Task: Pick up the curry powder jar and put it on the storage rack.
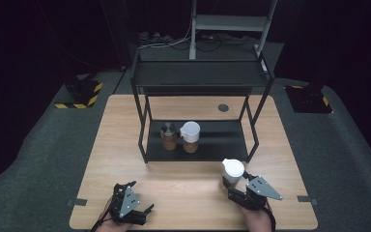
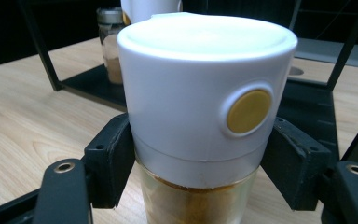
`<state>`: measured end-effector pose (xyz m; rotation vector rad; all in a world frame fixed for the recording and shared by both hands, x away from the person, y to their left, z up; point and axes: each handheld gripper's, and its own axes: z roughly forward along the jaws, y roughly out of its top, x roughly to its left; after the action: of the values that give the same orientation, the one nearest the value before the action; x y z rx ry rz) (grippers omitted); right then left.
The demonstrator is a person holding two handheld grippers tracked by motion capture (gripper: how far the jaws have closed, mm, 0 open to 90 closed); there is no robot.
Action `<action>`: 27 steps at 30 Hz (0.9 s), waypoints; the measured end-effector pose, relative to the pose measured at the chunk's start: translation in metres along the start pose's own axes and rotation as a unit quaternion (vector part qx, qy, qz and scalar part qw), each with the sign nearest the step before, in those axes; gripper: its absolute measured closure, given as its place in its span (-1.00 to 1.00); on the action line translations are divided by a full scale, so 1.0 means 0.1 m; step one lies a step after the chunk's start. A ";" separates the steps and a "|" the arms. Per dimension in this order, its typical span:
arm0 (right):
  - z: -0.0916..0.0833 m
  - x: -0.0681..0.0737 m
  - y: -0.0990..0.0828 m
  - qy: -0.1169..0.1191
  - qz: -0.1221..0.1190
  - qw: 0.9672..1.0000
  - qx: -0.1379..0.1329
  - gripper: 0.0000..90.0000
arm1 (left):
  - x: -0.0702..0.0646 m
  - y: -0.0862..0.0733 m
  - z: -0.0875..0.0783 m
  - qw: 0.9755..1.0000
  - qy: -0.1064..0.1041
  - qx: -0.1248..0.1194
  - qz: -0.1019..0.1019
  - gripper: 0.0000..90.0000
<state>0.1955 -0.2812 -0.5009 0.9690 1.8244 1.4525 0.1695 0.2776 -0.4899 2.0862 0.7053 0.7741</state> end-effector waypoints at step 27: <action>0.06 0.08 0.19 0.003 -0.003 1.000 -0.024 -0.33 | 0.01 0.00 0.00 1.000 -0.004 -0.001 0.003 -0.98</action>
<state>0.1992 -0.2689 -0.4842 0.9352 1.7869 1.4904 0.1701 0.2791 -0.4897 2.0889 0.6941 0.7676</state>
